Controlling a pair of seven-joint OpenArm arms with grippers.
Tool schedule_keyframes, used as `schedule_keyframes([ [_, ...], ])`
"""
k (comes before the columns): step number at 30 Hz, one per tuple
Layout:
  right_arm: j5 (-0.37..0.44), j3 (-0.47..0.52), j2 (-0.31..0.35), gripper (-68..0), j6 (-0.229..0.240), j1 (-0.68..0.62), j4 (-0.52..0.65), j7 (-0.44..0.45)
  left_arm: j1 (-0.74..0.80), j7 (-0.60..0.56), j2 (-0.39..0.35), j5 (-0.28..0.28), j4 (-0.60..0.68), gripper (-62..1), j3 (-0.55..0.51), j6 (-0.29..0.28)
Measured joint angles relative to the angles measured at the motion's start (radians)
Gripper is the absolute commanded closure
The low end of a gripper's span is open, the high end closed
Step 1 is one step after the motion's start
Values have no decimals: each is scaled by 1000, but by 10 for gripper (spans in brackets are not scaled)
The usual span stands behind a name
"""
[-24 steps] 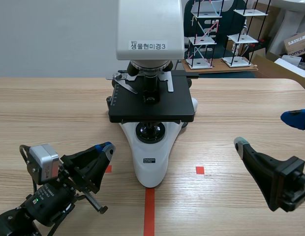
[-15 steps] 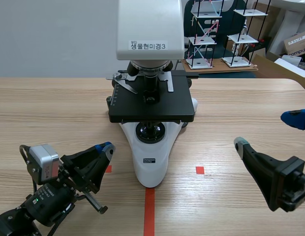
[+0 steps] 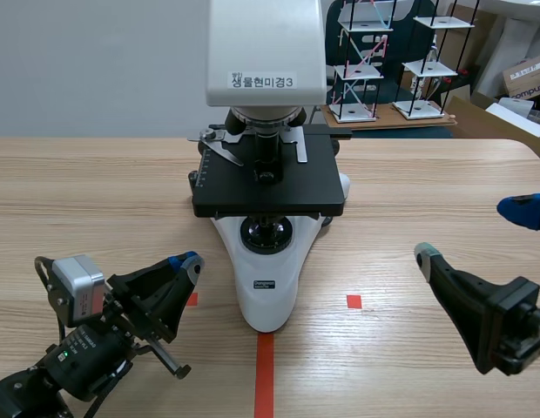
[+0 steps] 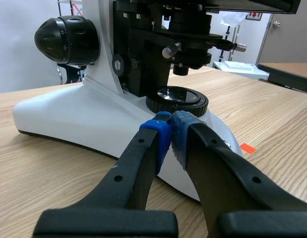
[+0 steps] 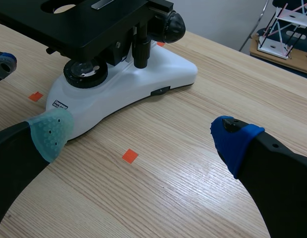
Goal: Return to the home posture
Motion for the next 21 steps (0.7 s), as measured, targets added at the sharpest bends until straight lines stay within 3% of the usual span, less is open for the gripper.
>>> schedule_keyframes([
  [4,0,0,0,-608,0,0,0,0,1,8,-21,17,14,-16,-10,-13],
  [8,0,0,0,-608,0,0,0,0,50,65,-119,23,126,-16,-22,-13],
  [15,0,0,0,-608,0,0,0,3,338,208,-328,24,462,-16,-213,-8],
  [21,0,0,0,-608,0,0,0,3,598,424,-383,53,778,-16,-410,0],
])
